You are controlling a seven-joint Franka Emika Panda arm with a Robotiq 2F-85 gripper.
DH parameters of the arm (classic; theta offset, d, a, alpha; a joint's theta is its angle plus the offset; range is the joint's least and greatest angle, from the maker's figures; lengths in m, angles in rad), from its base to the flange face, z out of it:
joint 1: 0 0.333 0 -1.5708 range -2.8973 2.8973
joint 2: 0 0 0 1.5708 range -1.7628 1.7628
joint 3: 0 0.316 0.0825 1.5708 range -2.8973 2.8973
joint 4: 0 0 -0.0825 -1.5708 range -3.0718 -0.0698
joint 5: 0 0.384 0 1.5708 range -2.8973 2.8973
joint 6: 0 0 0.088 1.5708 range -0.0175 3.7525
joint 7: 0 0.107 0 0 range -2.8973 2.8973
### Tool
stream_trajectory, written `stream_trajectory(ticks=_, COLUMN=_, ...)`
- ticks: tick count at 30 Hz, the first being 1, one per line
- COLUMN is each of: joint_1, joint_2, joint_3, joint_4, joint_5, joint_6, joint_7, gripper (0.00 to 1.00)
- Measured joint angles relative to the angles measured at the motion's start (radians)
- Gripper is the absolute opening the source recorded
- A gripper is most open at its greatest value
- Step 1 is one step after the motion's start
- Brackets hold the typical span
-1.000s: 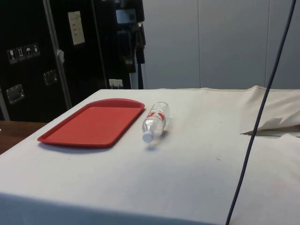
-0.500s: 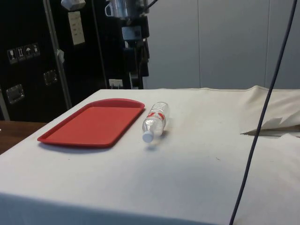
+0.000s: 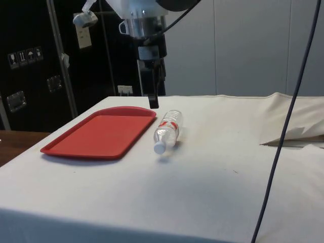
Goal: Place the bottle upright on the tray.
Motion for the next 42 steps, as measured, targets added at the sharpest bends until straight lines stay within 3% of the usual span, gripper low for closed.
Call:
stream_trajectory(ticks=12, joint_1=0.000, joint_2=0.023, joint_3=0.001, joint_4=-0.018, joint_5=-0.017, joint_6=0.028, joint_7=0.002, gripper=1.00)
stream_trajectory(ticks=19, joint_1=-0.006, joint_2=0.032, joint_3=-0.009, joint_4=-0.018, joint_5=-0.055, joint_6=0.032, joint_7=0.000, gripper=1.00)
stream_trajectory(ticks=42, joint_1=-0.027, joint_2=0.052, joint_3=-0.093, joint_4=-0.001, joint_5=-0.170, joint_6=0.028, joint_7=-0.063, gripper=1.00)
